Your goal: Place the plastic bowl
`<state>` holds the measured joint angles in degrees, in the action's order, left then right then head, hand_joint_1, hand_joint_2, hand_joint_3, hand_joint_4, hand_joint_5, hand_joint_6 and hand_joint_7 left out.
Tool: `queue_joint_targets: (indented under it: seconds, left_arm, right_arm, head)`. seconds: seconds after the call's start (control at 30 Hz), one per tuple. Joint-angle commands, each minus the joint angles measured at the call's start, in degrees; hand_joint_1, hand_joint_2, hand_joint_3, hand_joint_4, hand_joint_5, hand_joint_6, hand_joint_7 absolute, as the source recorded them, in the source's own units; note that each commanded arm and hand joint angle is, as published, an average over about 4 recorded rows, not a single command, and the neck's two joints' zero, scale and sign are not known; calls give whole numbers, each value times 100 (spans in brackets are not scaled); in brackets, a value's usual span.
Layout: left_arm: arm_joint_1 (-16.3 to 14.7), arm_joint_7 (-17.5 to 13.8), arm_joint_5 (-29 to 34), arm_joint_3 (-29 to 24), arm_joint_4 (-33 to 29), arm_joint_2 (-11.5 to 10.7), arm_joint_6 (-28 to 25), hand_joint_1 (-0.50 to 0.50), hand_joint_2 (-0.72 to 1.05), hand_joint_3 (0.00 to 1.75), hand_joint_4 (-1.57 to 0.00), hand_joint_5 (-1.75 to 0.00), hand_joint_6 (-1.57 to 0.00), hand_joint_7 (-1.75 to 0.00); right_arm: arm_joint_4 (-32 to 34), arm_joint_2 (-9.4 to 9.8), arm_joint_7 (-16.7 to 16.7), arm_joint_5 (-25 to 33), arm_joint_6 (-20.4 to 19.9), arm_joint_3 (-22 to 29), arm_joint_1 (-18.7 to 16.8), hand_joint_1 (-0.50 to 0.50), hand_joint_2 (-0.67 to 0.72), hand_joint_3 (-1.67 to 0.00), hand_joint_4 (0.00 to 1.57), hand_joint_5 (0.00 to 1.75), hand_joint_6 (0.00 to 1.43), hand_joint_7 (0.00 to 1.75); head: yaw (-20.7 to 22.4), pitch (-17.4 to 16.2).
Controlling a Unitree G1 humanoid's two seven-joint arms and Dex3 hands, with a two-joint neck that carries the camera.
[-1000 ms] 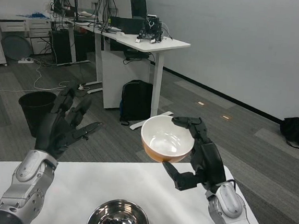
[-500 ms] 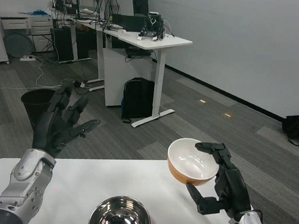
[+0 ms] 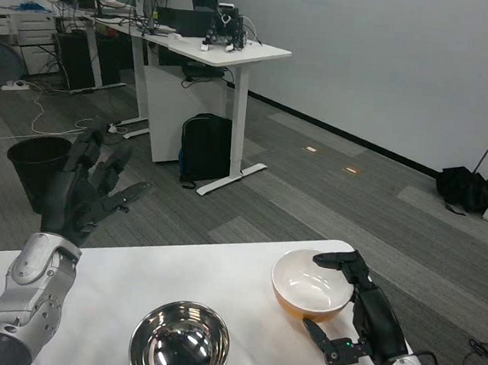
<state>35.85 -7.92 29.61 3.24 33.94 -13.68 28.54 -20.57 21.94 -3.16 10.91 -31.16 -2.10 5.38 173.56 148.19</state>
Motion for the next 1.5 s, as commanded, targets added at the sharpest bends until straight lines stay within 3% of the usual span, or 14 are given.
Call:
queue_joint_targets:
  seconds: [0.03, 0.17, 0.4, 0.5, 0.57, 0.6, 0.63, 0.73, 0.8, 0.87, 0.93, 0.97, 1.23, 1.5]
  left_arm:
    - [98, -8, 10, 23, 91, 10, 20, -50, 69, 4, -60, -41, 0, 0]
    - [124, -8, 10, 37, 148, 10, 20, -50, 69, 2, -60, -41, 0, 0]
    - [168, -8, 10, 37, 207, 15, 20, -50, 69, 2, -60, -41, 0, 0]
    - [177, -8, 10, 37, 223, 10, 20, -50, 69, 2, -60, -41, 0, 0]
    - [182, -8, 10, 37, 245, 6, 20, -50, 69, 2, -60, -41, 0, 0]
    - [186, -8, 10, 37, 260, 6, 20, -50, 69, 2, -60, -41, 0, -2]
    - [190, -8, 10, 37, 275, 6, 20, -50, 69, 0, -60, -41, 0, -3]
    - [201, -14, 17, 43, 302, -1, 20, -50, 69, 0, -60, -41, 0, -2]
    - [208, -19, 19, 48, 308, -3, 20, -50, 69, 0, -60, -41, 0, 0]
    - [212, -23, 19, 52, 313, -3, 20, -50, 69, 0, -60, -41, 0, -2]
    - [212, -25, 23, 54, 315, -3, 20, -50, 69, 0, -60, -41, 0, -3]
    - [212, -23, 28, 54, 315, -5, 22, -50, 69, 0, -60, -41, 0, -3]
    - [208, -25, 76, 59, 315, -12, 42, -50, 69, 2, -60, -41, 0, -2]
    - [212, -25, 98, 85, 306, -38, 47, -50, 69, 0, -60, -41, 0, 0]
  right_arm:
    - [-228, -36, 22, -124, -87, 16, -46, -42, -60, -143, 155, 107, 117, 126]
    - [-395, -40, -18, -309, -61, -19, -24, -42, -60, -143, 153, 107, 112, 127]
    - [-628, -34, -196, -351, 45, -34, 7, -42, -60, -143, 131, 126, 59, 159]
    - [-686, -45, -308, -362, 102, -10, 7, -42, -60, -149, 107, 136, 36, 166]
    - [-694, -53, -435, -388, 141, 8, 7, -42, -54, -155, 76, 153, 16, 171]
    - [-692, -58, -521, -406, 157, 34, 7, -42, -45, -147, 60, 160, 7, 171]
    - [-690, -62, -607, -423, 172, 60, 7, -43, -32, -125, 46, 160, 1, 168]
    - [-686, -73, -725, -419, 170, 164, 7, -46, -3, -56, 31, 141, 0, 147]
    - [-670, -80, -767, -390, 141, 238, 5, -46, 9, -40, 21, 112, 0, 122]
    - [-617, -89, -829, -324, 111, 335, 1, -46, 22, -28, 10, 61, 0, 93]
    - [-549, -93, -875, -239, 102, 394, -2, -46, 31, -20, 3, 17, 0, 75]
    - [-519, -93, -883, -201, 108, 416, -2, -46, 34, -16, 1, 5, 0, 66]
    - [-119, -146, -1046, -32, 352, 724, -68, -46, 47, -8, 0, 0, 0, 7]
    - [387, -300, -1015, 359, 212, 1396, -133, -46, 47, -2, 0, 0, 0, 0]
  head:
    - [-40, -44]
    - [-59, -67]
    - [-313, -167]
    - [-400, -250]
    - [-422, -267]
    - [-426, -286]
    - [-420, -290]
    - [-404, -332]
    - [-401, -349]
    - [-401, -366]
    - [-401, -370]
    - [-400, -369]
    - [-402, -327]
    - [-467, -255]
